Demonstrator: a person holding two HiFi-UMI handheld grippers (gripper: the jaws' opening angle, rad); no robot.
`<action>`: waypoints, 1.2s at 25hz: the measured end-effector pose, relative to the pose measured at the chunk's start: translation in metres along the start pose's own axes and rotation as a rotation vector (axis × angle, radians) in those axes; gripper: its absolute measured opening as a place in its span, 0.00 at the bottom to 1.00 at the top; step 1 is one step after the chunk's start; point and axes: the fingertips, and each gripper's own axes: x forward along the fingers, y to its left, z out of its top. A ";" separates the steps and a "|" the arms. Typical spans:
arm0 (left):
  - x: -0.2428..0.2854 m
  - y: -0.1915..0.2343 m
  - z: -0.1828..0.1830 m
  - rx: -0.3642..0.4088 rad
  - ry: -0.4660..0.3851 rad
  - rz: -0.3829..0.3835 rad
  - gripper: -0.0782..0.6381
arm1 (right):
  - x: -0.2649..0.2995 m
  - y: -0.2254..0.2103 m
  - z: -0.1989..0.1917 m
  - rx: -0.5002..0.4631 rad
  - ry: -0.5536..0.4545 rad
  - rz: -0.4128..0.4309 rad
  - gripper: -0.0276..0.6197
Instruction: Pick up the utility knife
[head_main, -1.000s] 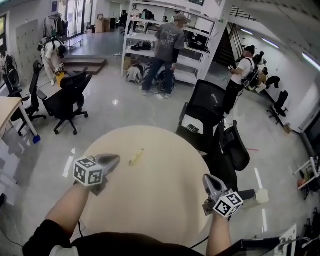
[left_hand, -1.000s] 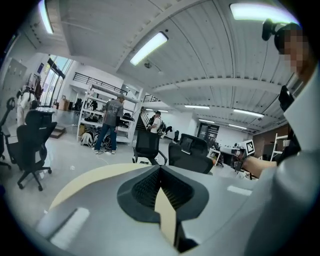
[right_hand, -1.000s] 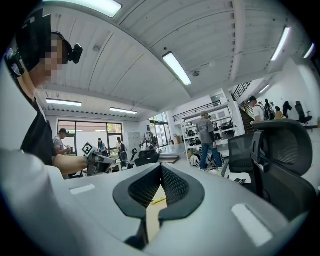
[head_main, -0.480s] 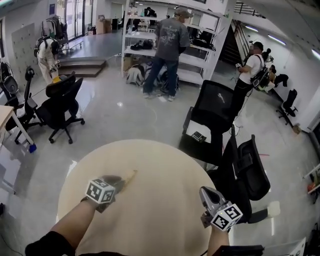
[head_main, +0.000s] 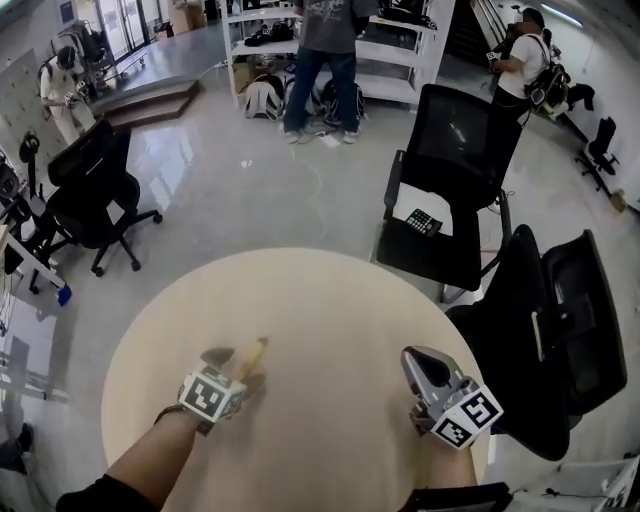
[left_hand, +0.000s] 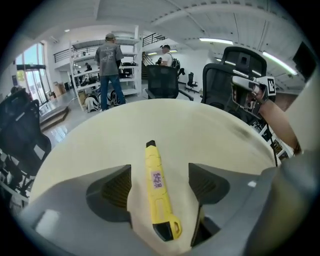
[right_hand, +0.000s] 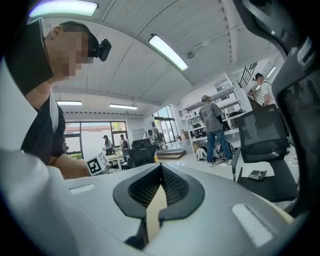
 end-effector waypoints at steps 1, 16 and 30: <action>0.003 0.001 0.002 -0.001 -0.001 -0.003 0.61 | 0.006 -0.002 -0.006 -0.001 0.002 0.006 0.07; 0.011 0.008 -0.003 0.033 -0.040 -0.008 0.29 | 0.017 -0.008 -0.030 0.002 0.012 0.018 0.07; 0.000 -0.010 0.017 0.023 -0.107 -0.079 0.28 | 0.004 0.002 -0.013 -0.015 0.019 0.005 0.07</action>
